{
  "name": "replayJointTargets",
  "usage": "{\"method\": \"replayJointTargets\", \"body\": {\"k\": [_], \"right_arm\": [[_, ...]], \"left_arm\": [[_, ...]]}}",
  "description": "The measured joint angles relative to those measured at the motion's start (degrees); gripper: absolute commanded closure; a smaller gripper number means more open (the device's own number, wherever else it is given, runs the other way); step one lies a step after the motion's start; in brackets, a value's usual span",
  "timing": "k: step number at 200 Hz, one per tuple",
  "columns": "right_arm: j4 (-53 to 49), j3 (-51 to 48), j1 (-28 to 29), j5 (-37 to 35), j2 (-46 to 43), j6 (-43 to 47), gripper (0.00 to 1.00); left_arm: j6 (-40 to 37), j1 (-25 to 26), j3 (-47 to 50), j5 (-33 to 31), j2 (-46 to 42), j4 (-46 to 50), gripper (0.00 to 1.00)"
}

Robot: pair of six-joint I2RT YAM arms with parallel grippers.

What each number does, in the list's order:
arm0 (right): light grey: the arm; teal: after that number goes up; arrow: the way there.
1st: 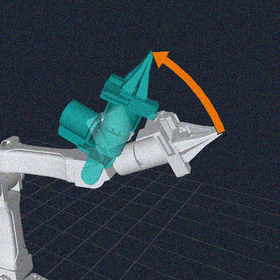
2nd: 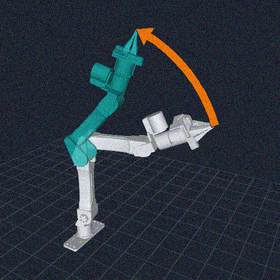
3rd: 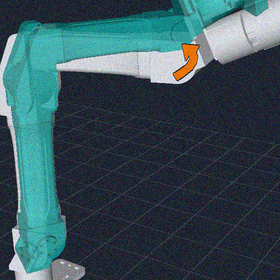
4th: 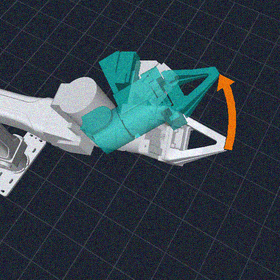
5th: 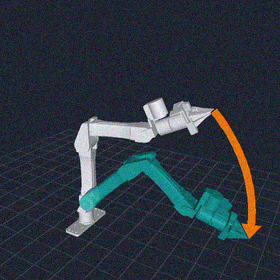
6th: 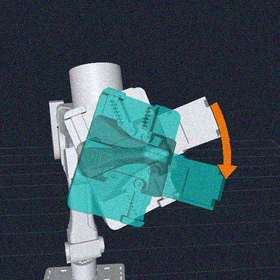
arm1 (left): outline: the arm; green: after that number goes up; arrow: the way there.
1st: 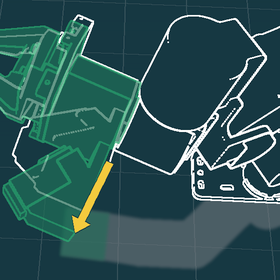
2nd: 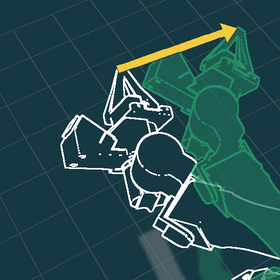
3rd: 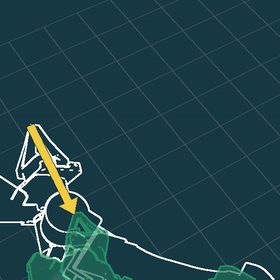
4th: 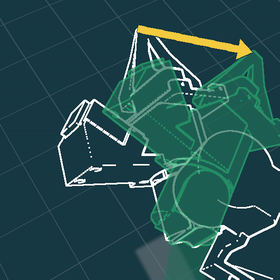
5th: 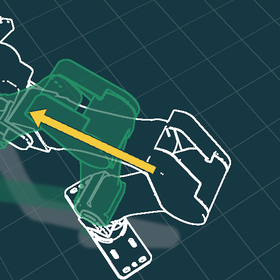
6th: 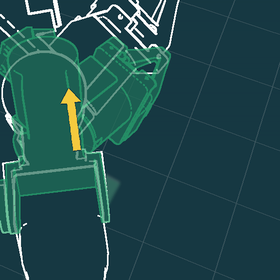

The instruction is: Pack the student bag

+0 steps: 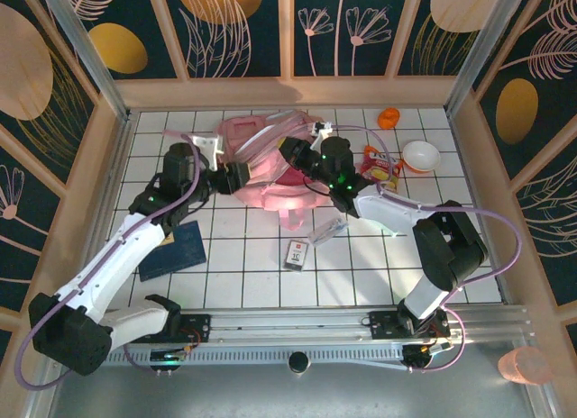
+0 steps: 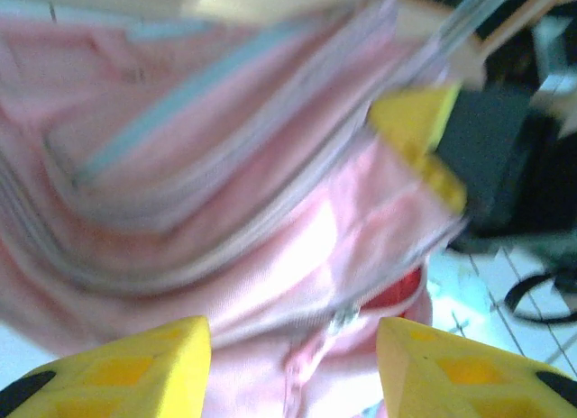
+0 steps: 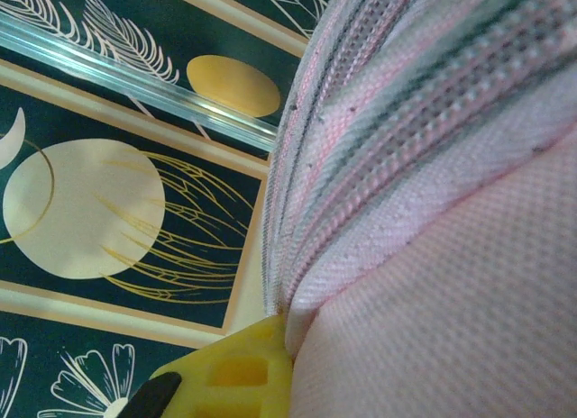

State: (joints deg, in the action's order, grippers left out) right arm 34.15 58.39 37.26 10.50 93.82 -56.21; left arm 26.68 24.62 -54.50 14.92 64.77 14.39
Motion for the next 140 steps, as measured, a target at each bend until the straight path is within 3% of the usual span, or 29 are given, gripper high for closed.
{"method": "replayJointTargets", "body": {"k": [60,140], "right_arm": [[-0.1,0.8,0.7,-0.2,0.0,0.6,1.0],[-0.5,1.4,1.2,-0.2,0.0,1.9,1.0]], "left_arm": [[1.1,5.0,3.7,4.2,1.8,1.1,0.5],[-4.6,5.7,1.3,-0.9,8.7,-0.7,0.52]]}}
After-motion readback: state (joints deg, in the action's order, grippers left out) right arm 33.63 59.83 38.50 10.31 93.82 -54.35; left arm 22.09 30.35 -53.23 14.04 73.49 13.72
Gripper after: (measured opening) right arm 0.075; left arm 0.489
